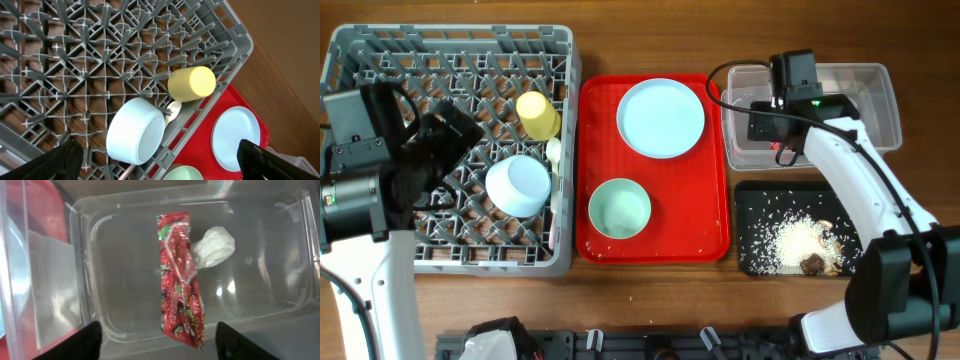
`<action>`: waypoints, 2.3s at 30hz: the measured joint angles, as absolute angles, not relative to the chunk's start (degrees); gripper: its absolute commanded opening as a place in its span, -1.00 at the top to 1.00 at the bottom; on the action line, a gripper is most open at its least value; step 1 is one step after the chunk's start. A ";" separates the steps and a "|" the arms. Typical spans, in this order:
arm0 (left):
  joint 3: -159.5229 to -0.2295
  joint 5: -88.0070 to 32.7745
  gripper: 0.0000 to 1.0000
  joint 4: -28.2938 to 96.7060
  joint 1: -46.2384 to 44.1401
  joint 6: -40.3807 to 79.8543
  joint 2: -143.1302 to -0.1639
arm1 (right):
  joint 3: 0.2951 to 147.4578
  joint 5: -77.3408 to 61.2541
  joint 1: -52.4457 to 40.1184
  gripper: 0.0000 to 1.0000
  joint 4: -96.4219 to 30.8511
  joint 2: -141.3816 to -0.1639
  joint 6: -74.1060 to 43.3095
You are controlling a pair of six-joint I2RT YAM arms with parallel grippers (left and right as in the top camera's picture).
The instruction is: Sort waste into correct bins and load items into the dishwasher rack
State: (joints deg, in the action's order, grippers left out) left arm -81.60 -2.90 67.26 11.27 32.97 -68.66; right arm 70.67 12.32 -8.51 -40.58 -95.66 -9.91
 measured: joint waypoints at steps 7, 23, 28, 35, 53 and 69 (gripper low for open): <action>-81.60 -2.90 -1.00 67.26 11.29 32.97 -68.66 | 74.56 -11.84 -11.73 -0.26 -46.76 -84.77 -11.25; -81.60 -2.90 -1.00 67.29 11.29 32.97 -68.66 | 74.78 -1.08 -37.23 -0.44 -40.23 -92.27 -15.53; -81.60 -2.90 -1.00 67.29 11.29 32.95 -68.66 | 74.83 6.07 -23.46 -0.99 -48.93 -82.24 -16.29; -81.60 -2.90 -1.00 67.29 11.27 32.97 -68.66 | 74.87 8.03 -15.57 -0.99 -50.59 -81.17 -16.45; -80.27 -11.20 0.41 72.12 -19.44 29.76 -70.96 | 74.87 8.03 -15.57 -0.99 -50.57 -81.21 -16.45; -68.66 -0.34 0.40 50.87 -47.20 32.08 -98.94 | 74.87 8.03 -15.57 -1.00 -50.57 -81.21 -16.45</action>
State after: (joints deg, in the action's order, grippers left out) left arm -68.66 -0.34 50.87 -47.20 32.08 -98.94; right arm 74.87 8.03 -15.57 -50.57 -81.21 -16.45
